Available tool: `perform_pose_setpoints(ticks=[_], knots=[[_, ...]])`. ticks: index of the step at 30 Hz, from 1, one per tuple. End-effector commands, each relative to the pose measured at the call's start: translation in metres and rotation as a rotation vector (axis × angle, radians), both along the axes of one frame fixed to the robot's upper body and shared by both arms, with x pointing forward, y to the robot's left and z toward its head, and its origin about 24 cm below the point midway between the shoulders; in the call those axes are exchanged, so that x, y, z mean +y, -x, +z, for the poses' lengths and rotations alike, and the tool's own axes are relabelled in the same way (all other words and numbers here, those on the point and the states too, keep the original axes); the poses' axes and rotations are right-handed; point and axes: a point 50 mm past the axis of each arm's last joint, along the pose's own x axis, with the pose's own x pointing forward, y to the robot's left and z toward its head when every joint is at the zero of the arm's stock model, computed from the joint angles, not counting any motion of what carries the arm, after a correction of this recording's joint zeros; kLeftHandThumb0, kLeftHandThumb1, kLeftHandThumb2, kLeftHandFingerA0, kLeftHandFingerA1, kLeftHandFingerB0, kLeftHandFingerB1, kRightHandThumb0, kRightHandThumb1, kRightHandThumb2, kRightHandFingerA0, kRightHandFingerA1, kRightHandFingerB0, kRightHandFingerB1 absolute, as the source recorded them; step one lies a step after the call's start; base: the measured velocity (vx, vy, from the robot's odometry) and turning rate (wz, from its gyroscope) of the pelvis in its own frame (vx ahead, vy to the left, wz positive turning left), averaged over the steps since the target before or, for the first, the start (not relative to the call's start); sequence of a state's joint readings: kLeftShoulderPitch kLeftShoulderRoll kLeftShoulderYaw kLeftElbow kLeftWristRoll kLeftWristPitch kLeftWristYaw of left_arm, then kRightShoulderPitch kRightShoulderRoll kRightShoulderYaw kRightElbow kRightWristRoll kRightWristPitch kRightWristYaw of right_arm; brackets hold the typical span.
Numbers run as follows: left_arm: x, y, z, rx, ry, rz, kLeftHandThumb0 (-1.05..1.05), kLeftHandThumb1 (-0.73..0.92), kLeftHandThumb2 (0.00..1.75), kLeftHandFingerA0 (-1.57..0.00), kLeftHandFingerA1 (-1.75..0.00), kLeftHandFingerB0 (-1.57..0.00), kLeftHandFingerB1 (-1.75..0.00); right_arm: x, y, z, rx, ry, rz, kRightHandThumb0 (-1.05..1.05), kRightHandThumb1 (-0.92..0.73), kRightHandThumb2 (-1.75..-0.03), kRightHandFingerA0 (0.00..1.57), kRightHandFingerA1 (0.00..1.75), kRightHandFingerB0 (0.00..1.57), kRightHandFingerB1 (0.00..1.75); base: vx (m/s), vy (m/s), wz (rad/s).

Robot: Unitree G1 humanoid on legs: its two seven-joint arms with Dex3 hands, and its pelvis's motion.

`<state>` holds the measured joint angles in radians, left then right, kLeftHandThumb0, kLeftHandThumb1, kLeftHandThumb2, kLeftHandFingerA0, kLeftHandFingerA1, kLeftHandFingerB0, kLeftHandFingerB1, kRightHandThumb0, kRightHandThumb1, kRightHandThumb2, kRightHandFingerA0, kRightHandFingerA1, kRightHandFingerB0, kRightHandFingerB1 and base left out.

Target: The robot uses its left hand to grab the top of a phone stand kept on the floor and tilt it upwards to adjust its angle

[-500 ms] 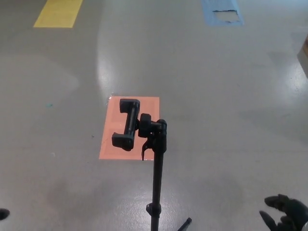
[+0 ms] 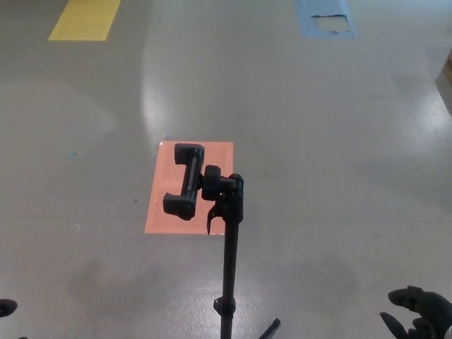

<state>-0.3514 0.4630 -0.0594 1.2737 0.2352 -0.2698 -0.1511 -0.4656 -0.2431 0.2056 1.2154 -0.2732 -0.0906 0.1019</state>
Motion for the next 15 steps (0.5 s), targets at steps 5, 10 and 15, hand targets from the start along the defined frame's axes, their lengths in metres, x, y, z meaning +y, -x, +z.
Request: perform_pose_setpoints(ticks=[5,10,15], knots=[[0.008,-0.011,0.022,-0.167,-0.025,-0.017,-0.77,0.67,1.01,-0.06,-0.41,-0.01,-0.33,-0.004,0.000,0.002,0.006,0.003,0.009,-0.71,-0.68,-1.00,0.00,0.38,0.13,0.37,0.00,0.000,0.00],[0.004,-0.024,0.041,-0.290,-0.071,-0.107,-0.81,0.67,1.02,-0.15,-0.45,0.00,-0.34,-0.003,0.002,-0.001,0.015,0.006,0.015,-0.75,-0.70,-0.98,0.00,0.38,0.11,0.36,0.00,0.000,0.00],[-0.004,-0.042,0.066,-0.396,-0.140,-0.238,-0.80,0.84,0.67,-0.17,-0.28,-0.11,-0.22,-0.004,-0.001,0.002,0.003,-0.001,0.013,-0.81,-0.72,-0.95,0.02,0.38,0.04,0.34,0.00,0.000,0.00]])
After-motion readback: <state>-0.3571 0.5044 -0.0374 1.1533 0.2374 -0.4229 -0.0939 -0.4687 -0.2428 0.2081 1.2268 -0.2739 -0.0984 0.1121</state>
